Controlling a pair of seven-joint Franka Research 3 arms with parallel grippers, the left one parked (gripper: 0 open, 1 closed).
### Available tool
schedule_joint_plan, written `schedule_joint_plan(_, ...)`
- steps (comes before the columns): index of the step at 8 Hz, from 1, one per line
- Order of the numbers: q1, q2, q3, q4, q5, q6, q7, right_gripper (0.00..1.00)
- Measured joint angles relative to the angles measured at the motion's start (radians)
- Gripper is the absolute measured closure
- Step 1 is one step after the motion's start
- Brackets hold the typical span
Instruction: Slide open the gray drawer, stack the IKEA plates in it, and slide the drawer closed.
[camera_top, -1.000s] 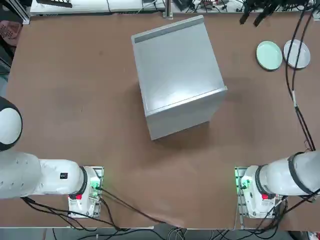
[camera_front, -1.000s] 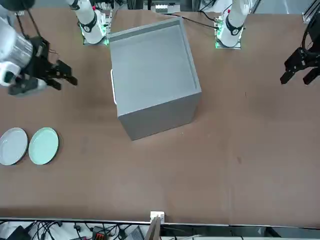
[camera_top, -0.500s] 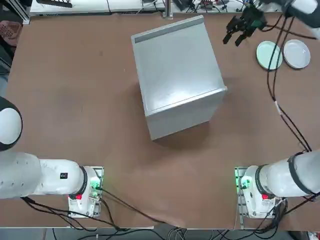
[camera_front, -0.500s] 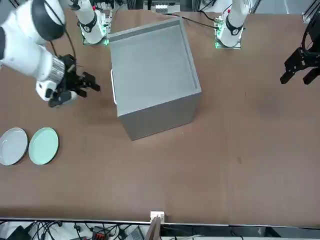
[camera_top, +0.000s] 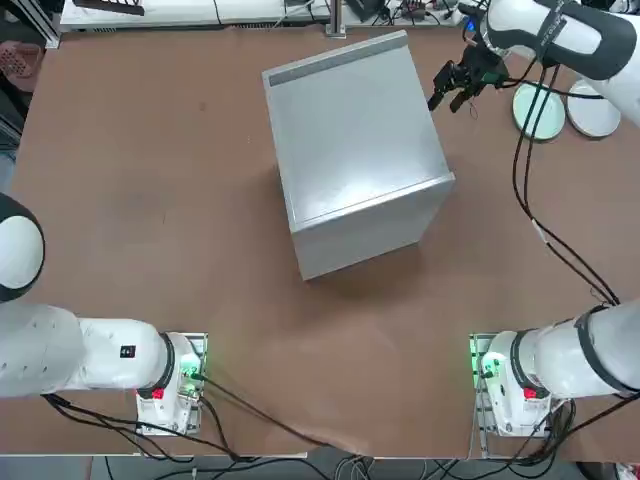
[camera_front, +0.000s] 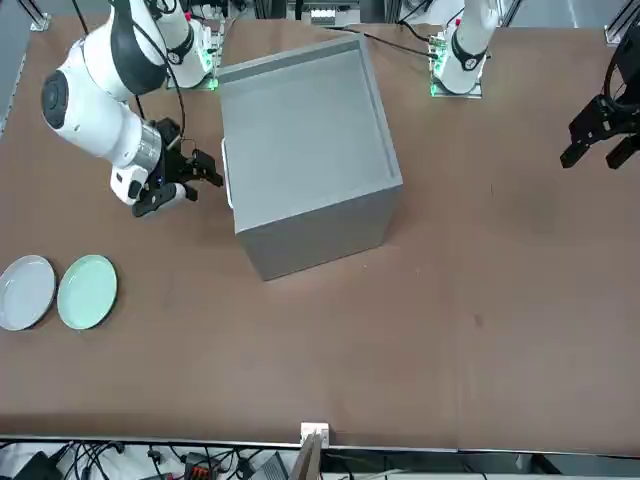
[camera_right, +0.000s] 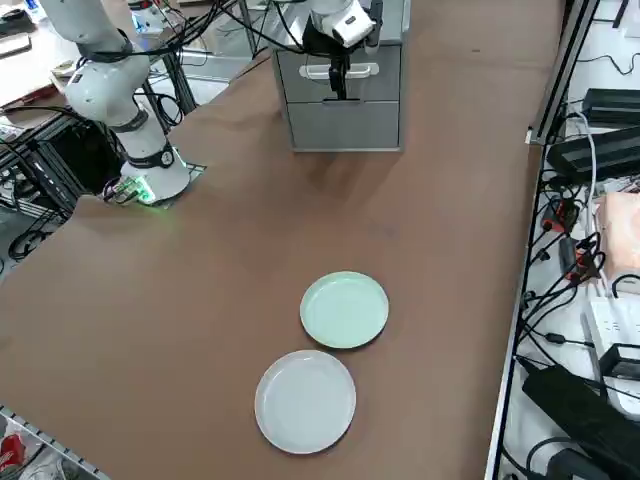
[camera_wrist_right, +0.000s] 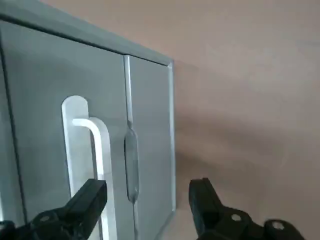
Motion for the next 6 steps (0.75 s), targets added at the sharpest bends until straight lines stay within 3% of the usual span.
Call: schedule_joint_plan(6, 0.001, 0.02, -0.001, -0.009, 0.063, 0.007, -0.084, 0.0)
